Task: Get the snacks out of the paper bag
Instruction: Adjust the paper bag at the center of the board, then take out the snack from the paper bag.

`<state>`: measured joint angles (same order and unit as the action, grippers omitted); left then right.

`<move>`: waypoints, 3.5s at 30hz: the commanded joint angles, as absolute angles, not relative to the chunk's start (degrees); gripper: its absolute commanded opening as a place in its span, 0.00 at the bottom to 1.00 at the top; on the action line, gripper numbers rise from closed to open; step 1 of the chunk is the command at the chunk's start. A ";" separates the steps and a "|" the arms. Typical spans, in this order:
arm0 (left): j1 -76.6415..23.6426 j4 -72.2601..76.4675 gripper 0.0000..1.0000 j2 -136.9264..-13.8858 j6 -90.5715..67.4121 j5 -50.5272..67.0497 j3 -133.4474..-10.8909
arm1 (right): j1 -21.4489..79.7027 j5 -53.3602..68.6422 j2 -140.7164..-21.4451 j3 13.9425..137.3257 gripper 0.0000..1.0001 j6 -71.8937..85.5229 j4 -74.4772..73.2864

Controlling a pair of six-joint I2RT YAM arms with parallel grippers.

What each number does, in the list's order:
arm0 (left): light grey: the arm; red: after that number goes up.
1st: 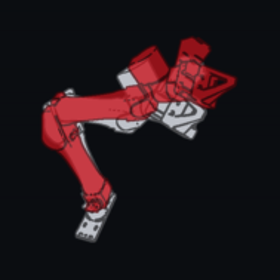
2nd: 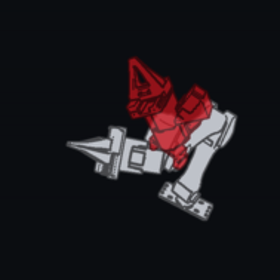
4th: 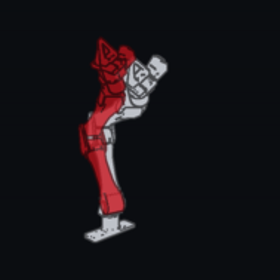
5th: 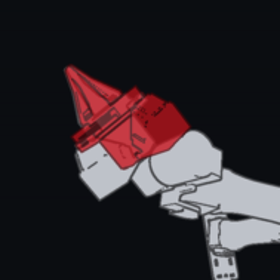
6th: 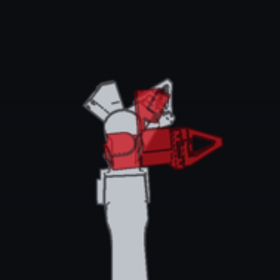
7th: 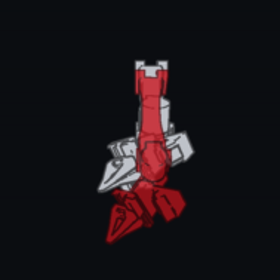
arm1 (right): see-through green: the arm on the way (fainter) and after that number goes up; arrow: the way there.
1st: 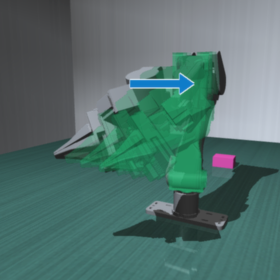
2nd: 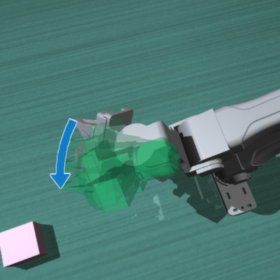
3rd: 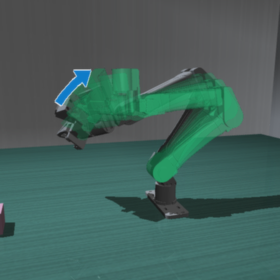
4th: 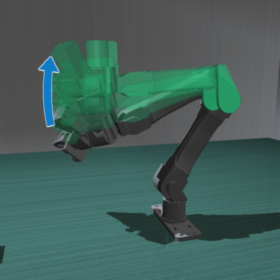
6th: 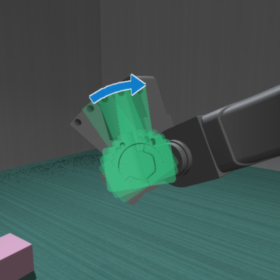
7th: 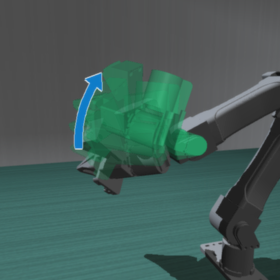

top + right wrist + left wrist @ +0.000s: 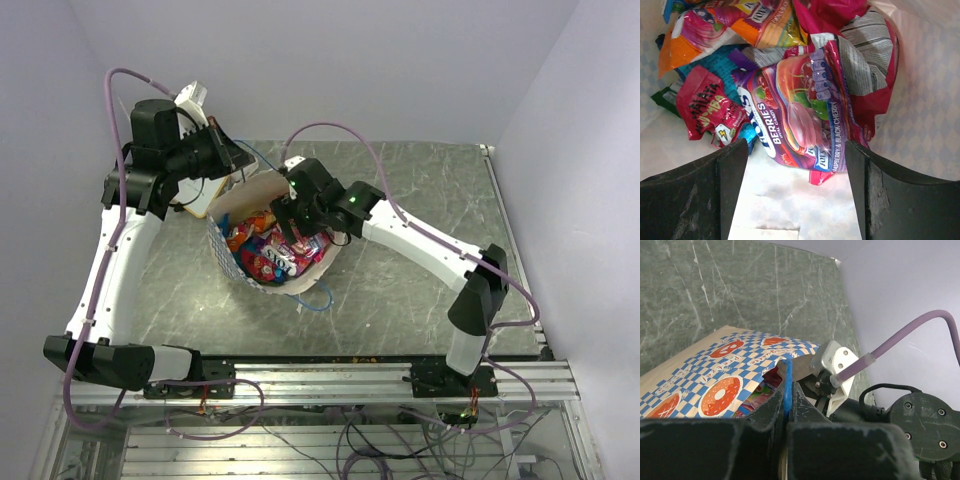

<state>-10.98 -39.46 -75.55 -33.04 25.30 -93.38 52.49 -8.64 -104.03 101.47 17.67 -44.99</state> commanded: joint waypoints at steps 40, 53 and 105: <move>-10.62 -40.52 0.07 -75.42 -36.62 27.15 -96.75 | 53.97 -9.87 -104.77 93.17 0.95 8.52 -31.44; -10.38 -41.21 0.07 -75.49 -36.41 26.94 -97.27 | 54.78 3.19 -102.78 90.62 0.91 9.67 -28.15; -10.10 -40.95 0.07 -73.60 -38.40 29.62 -94.14 | 54.36 -22.72 -106.44 88.98 0.53 21.65 -21.01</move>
<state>-10.52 -42.35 -76.05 -37.19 27.24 -94.15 54.24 -18.35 -104.22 87.09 20.18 -20.80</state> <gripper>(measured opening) 0.084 0.508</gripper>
